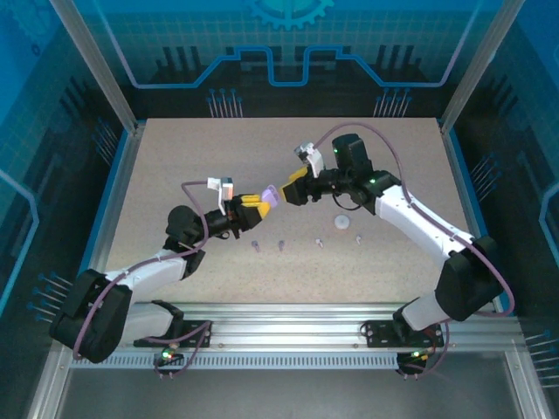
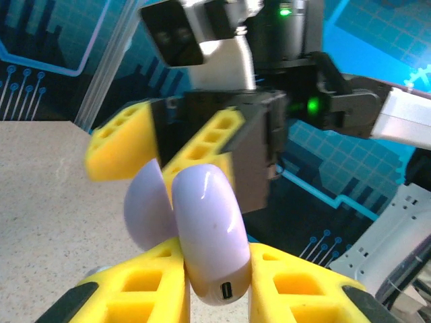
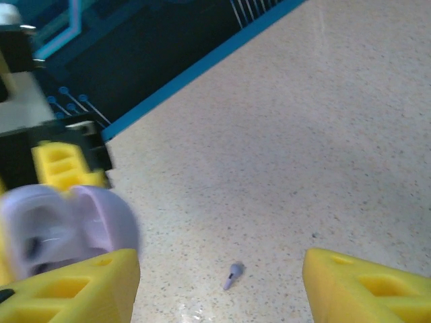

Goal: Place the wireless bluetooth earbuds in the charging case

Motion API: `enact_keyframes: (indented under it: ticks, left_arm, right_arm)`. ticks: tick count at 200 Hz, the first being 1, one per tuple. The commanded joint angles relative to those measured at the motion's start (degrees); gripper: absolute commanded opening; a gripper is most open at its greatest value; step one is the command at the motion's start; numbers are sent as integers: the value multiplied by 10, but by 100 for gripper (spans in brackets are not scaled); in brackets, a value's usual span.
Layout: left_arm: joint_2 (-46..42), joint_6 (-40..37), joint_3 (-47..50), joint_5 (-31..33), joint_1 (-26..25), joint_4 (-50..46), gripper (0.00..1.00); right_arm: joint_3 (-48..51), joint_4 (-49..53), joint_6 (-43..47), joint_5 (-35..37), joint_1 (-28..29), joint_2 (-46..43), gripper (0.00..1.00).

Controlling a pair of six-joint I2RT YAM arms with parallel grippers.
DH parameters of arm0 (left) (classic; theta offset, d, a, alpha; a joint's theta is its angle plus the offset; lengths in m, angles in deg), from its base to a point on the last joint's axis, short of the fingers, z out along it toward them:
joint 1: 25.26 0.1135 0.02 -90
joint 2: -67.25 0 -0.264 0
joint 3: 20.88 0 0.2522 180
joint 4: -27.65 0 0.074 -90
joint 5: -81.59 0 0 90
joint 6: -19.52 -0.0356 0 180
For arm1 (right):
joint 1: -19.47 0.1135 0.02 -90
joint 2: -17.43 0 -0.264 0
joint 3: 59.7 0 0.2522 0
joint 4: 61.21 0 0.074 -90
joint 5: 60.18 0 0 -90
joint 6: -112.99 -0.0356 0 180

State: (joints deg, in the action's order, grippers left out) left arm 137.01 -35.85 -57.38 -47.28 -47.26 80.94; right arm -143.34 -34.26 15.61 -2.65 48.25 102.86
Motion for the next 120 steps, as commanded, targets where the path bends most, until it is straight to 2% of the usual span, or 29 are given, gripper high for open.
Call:
enact_keyframes:
  ticks: [1,44,66,93,120]
  left_arm:
    - [-9,11,-7,-17,-2,50,25]
    - [7,12,-2,-12,-2,74,25]
    - [32,28,-1,-11,-3,129,24]
    - [46,38,-16,-25,-5,130,23]
    - [48,46,-31,-50,-6,131,23]
  right_arm:
    - [-16,-15,-28,25,-5,18,66]
    - [7,-21,-37,13,-20,-18,69]
    - [39,-43,-66,-42,-42,-61,69]
    - [51,-42,-104,-138,-60,-96,70]
    - [66,-20,-41,-196,-67,-136,69]
